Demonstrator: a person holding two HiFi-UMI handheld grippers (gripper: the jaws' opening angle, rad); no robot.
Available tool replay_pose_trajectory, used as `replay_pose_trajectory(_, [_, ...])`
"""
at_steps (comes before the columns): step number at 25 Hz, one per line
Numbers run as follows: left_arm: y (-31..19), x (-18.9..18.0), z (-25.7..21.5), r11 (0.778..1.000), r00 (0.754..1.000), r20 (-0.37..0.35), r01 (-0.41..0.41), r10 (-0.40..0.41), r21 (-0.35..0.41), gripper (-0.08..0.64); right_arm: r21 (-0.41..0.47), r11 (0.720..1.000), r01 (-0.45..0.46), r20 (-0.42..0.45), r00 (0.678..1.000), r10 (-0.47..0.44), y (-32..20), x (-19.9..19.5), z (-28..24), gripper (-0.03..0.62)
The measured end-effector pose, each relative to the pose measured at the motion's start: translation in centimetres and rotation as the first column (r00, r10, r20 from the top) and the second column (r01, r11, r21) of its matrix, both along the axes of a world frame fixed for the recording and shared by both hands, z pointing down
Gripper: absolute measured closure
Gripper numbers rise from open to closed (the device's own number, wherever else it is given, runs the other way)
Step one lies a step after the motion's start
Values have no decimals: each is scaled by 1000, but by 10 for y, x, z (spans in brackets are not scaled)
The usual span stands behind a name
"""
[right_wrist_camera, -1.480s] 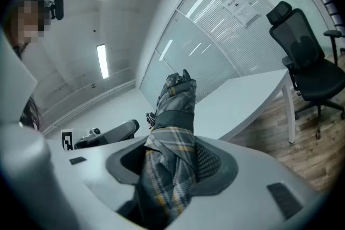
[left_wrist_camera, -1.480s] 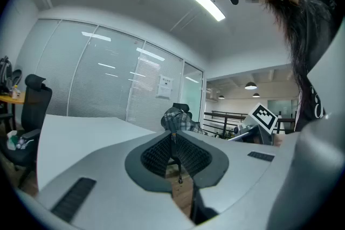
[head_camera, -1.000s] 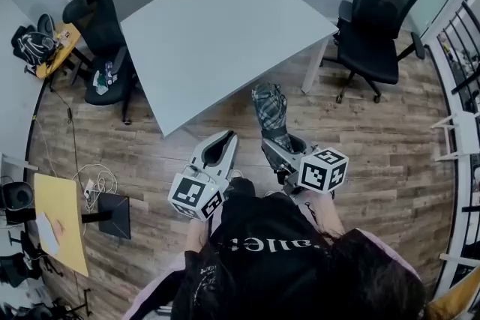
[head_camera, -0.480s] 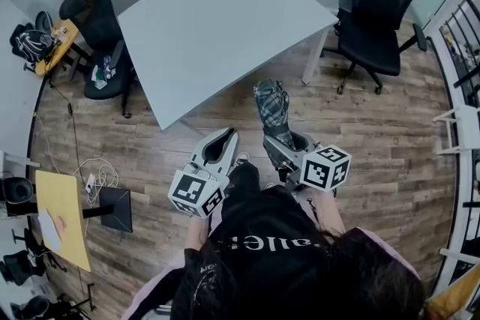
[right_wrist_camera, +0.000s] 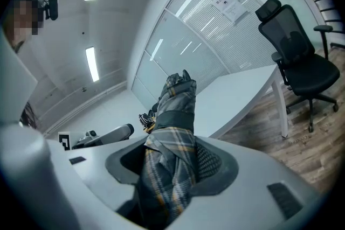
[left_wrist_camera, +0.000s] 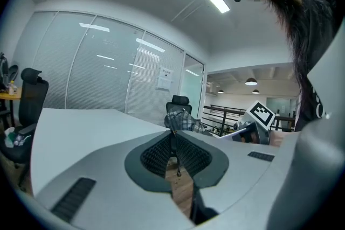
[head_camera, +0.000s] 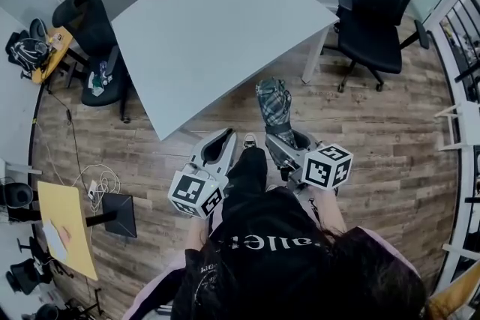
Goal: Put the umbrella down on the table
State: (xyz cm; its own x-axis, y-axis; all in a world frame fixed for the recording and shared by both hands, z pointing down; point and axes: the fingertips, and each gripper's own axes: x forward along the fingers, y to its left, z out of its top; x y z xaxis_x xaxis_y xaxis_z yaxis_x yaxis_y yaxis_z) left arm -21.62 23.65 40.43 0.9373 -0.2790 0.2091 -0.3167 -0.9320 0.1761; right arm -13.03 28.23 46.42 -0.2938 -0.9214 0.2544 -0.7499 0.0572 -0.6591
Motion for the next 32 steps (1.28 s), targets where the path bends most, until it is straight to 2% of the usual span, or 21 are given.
replay_pose_trajectory(7, [-53, 41, 14, 999, 999, -4, -38, 38, -28, 528, -46, 999, -29, -8, 1000, 29, -46, 37, 11, 374])
replay_pose_trajectory(15, [-148, 86, 13, 997, 998, -10, -66, 66, -33, 528, -85, 995, -51, -17, 999, 49, -133, 78, 9, 374])
replay_pose_trajectory(24, [-245, 113, 16, 996, 997, -25, -73, 72, -52, 528, -113, 992, -55, -22, 998, 53, -228, 105, 10, 374])
replay_pose_trajectory(32, [-299, 128, 14, 995, 996, -53, -76, 73, -66, 528, -135, 989, -53, -36, 998, 49, -279, 118, 11, 374])
